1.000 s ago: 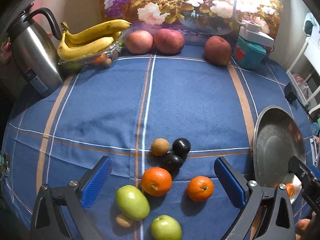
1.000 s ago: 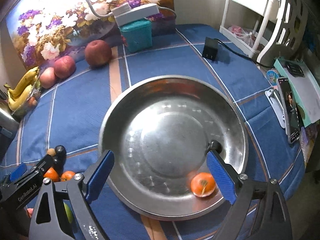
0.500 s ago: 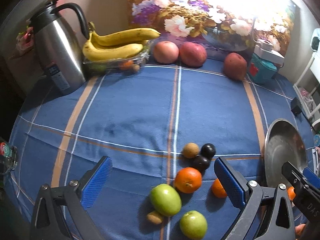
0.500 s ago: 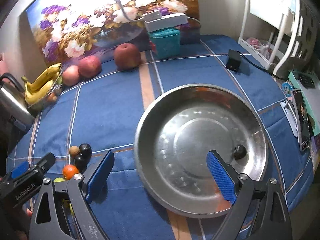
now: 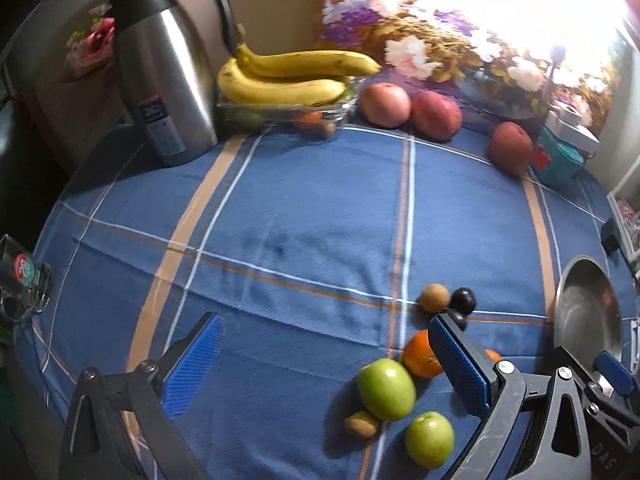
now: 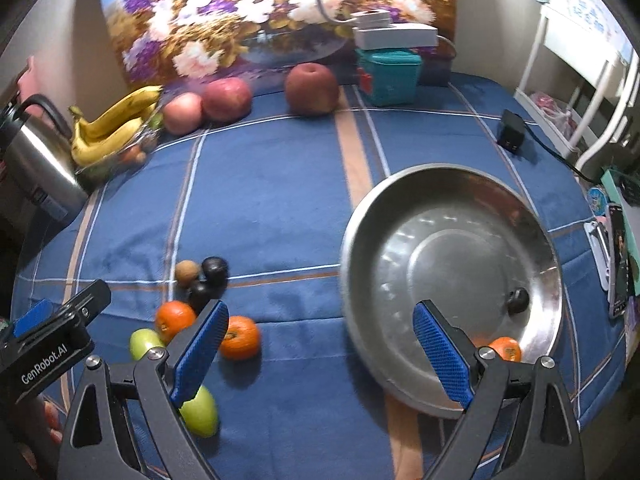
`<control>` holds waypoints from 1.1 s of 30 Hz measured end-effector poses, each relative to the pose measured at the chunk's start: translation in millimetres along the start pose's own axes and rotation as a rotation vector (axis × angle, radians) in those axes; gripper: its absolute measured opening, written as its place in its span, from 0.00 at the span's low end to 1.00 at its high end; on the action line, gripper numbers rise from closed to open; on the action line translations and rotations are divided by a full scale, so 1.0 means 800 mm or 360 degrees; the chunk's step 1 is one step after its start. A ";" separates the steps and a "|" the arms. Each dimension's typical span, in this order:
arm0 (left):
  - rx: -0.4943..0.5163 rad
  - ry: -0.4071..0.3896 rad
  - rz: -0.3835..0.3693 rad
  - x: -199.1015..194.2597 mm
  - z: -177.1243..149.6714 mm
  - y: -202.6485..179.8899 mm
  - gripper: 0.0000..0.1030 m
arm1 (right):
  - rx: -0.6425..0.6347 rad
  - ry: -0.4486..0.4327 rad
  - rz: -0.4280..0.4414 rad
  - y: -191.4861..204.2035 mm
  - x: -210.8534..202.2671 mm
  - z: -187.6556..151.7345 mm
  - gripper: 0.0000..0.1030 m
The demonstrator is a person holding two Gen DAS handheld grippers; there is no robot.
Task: Organize fruits
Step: 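Withdraw both open grippers from the pan back toward the fruit cluster, then move the right gripper to the large green pear and close on it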
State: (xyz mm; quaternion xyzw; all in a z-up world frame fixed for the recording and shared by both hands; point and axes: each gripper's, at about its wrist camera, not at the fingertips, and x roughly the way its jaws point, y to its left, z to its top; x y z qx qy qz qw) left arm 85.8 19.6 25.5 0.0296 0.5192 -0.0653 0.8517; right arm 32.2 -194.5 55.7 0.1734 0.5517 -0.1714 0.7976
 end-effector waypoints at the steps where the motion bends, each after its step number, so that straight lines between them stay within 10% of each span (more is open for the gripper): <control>1: -0.0001 0.0009 0.0008 0.001 -0.001 0.003 1.00 | -0.0007 0.0009 0.0017 0.004 0.000 0.000 0.91; 33: -0.0180 0.0271 -0.0031 0.032 -0.072 0.056 1.00 | -0.0148 0.0360 0.0161 0.069 0.041 -0.063 0.91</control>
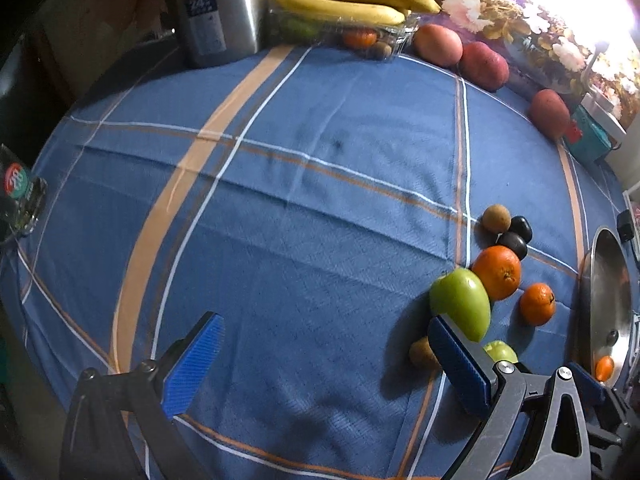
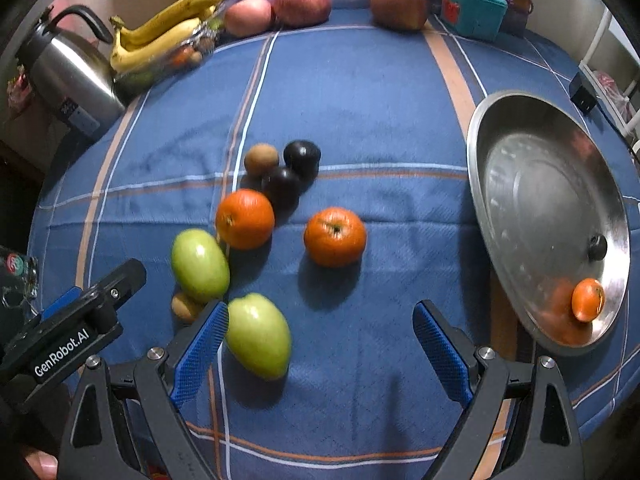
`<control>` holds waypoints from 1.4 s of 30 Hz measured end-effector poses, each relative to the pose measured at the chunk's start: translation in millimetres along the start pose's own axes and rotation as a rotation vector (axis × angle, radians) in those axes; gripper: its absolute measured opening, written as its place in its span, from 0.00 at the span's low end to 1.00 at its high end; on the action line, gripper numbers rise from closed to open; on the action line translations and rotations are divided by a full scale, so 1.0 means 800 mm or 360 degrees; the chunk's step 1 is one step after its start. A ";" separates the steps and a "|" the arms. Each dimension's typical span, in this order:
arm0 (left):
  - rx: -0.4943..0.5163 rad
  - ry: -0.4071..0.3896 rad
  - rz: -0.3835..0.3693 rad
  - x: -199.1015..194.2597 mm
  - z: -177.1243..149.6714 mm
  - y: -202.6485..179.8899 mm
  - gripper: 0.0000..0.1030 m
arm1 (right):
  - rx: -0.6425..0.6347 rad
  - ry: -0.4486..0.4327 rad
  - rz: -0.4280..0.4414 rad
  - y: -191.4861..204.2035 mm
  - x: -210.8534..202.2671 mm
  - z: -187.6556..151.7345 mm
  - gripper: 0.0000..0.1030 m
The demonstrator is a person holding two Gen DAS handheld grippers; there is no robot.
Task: Organize fruits
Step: 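Move the right gripper to the large green pear and close on it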
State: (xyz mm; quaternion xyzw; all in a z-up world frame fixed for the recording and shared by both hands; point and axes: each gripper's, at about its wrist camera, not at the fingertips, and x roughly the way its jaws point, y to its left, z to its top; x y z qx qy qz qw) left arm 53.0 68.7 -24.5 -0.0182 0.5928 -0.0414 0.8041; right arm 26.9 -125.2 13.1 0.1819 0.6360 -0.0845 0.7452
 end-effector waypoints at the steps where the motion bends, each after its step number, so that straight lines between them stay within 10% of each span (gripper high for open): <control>1: -0.0012 0.0013 -0.0014 0.001 -0.002 0.001 1.00 | 0.0000 0.0006 0.0005 0.000 0.001 -0.002 0.91; 23: 0.0054 0.0085 -0.0069 0.018 -0.001 -0.013 1.00 | -0.0200 0.0079 -0.0013 0.053 0.035 -0.011 0.90; 42: 0.0139 0.0034 -0.0127 0.023 0.000 -0.030 1.00 | -0.0238 0.0091 0.0075 0.064 0.038 -0.015 0.41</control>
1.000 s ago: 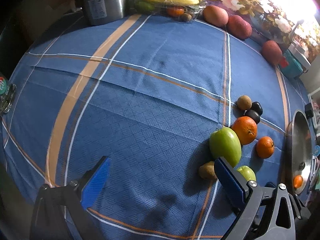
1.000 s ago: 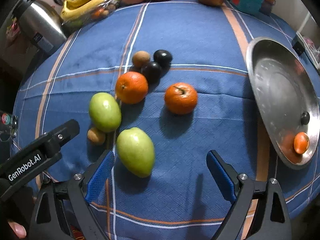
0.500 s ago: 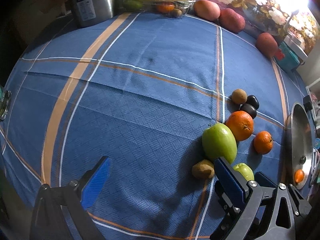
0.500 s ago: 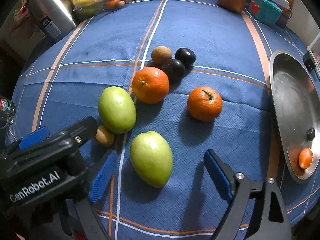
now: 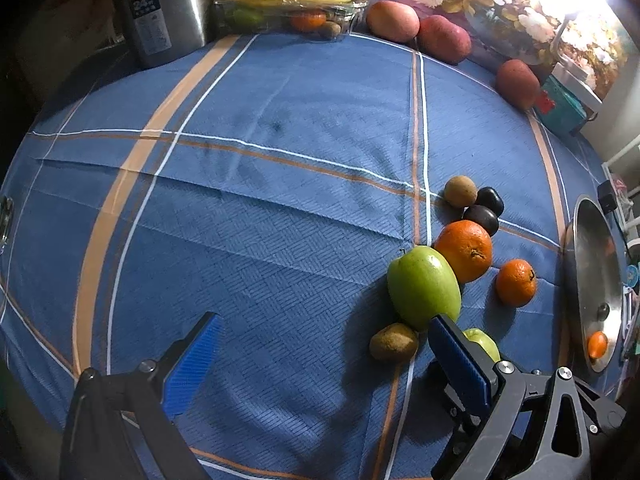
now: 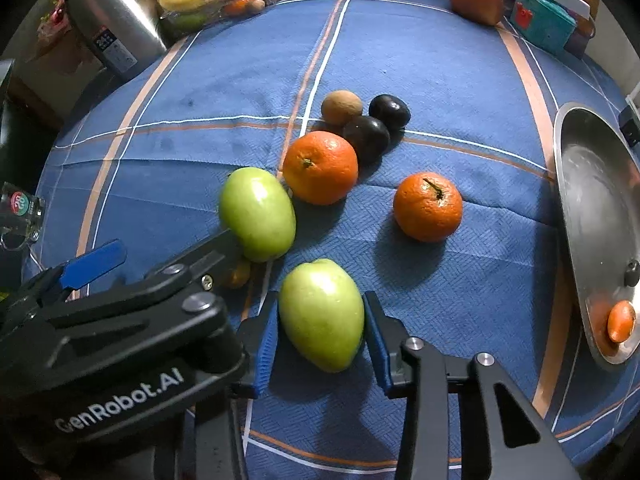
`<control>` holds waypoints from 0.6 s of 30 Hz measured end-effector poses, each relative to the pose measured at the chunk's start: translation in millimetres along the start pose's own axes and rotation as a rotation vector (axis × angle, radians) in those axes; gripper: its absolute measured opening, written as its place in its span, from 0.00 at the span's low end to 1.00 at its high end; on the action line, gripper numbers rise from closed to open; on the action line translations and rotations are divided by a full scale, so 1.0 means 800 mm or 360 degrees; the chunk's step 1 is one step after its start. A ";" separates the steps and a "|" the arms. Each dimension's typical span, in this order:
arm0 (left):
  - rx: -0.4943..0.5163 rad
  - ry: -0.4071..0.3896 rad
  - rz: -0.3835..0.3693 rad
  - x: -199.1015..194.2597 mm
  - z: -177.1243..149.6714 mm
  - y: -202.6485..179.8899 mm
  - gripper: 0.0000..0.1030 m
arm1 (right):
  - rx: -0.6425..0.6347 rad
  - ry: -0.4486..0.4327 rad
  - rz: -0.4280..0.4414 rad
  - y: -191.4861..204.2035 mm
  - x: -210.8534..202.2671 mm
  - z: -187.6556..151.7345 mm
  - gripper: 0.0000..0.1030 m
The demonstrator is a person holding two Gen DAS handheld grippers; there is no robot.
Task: Organize fruits
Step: 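Move the right gripper to the large green pear and close on it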
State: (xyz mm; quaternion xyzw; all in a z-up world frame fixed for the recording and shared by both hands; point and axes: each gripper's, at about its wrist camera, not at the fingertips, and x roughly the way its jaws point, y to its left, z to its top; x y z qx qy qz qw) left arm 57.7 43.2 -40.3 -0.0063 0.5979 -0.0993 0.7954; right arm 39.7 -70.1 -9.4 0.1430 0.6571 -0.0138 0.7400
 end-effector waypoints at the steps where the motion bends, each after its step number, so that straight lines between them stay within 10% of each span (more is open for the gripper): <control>1: -0.0001 -0.0007 0.0001 0.000 0.001 0.000 1.00 | 0.0006 0.0001 0.0006 -0.001 0.000 0.000 0.41; 18: -0.0066 0.0136 -0.0204 0.011 -0.009 0.005 0.88 | 0.0291 0.0009 -0.0072 -0.072 -0.011 0.001 0.41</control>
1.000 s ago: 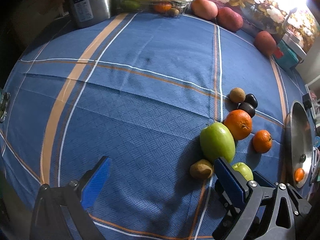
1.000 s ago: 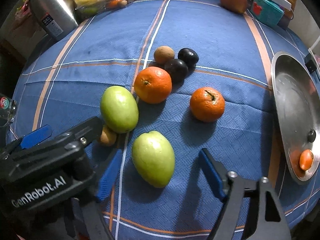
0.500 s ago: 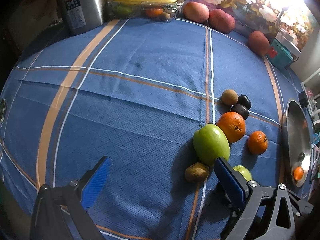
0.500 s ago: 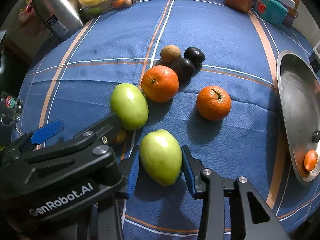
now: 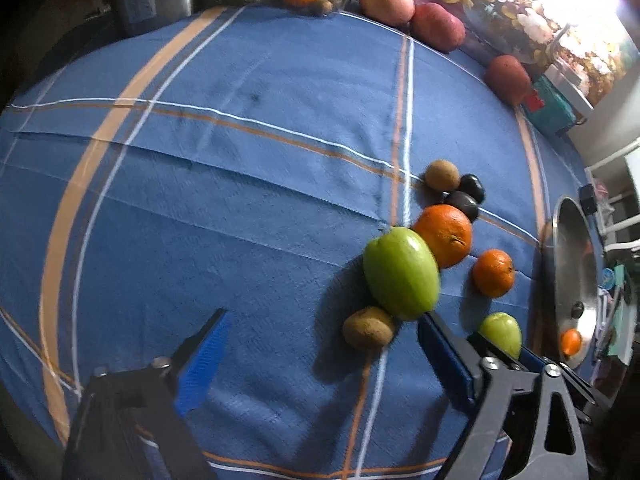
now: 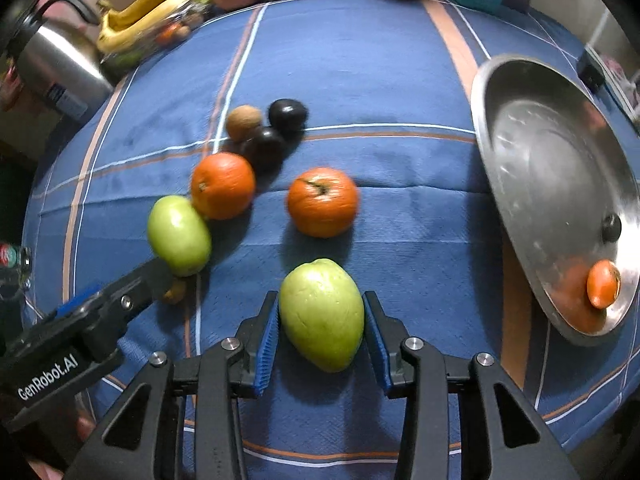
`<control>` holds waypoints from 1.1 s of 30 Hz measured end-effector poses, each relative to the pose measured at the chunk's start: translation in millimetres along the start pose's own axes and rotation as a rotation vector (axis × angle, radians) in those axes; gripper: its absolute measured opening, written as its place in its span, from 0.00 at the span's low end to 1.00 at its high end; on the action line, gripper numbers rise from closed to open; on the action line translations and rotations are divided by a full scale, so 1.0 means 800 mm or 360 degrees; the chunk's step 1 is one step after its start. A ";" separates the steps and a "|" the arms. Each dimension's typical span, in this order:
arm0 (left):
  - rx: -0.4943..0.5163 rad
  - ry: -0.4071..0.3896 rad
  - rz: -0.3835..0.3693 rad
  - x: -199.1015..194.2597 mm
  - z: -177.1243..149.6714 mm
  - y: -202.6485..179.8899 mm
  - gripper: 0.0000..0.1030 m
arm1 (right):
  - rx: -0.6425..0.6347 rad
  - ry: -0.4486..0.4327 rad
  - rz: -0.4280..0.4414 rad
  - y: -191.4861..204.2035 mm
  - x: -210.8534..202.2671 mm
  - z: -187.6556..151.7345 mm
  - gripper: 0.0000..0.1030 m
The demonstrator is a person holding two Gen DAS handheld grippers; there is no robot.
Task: Organize fruits
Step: 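Move the right gripper to the large green pear and close on it, then close the left gripper on the brown kiwi while the right gripper holds the pear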
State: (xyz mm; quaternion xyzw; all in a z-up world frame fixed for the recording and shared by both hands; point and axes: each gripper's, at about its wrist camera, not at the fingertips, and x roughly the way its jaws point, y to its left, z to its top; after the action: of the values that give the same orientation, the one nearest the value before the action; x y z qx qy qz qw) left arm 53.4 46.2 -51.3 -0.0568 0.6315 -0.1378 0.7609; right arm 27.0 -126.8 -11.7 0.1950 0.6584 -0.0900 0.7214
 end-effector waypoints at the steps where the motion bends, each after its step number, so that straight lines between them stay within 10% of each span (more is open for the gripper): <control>1: 0.0008 0.0004 -0.0014 0.000 -0.002 -0.001 0.85 | 0.0009 0.0001 -0.0002 -0.003 0.000 0.001 0.41; 13: 0.0095 0.0014 -0.0155 0.004 -0.009 -0.038 0.45 | 0.0023 0.0011 0.0012 -0.011 0.002 0.004 0.41; 33: 0.0160 0.0014 -0.0098 0.001 -0.012 -0.040 0.41 | 0.0029 0.0015 0.0018 -0.008 -0.002 0.001 0.41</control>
State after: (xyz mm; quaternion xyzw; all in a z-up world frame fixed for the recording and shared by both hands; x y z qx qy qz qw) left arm 39.4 16.2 -45.3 -0.0375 0.6249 -0.1930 0.7555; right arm 25.3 -133.4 -10.9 0.2056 0.6597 -0.0909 0.7171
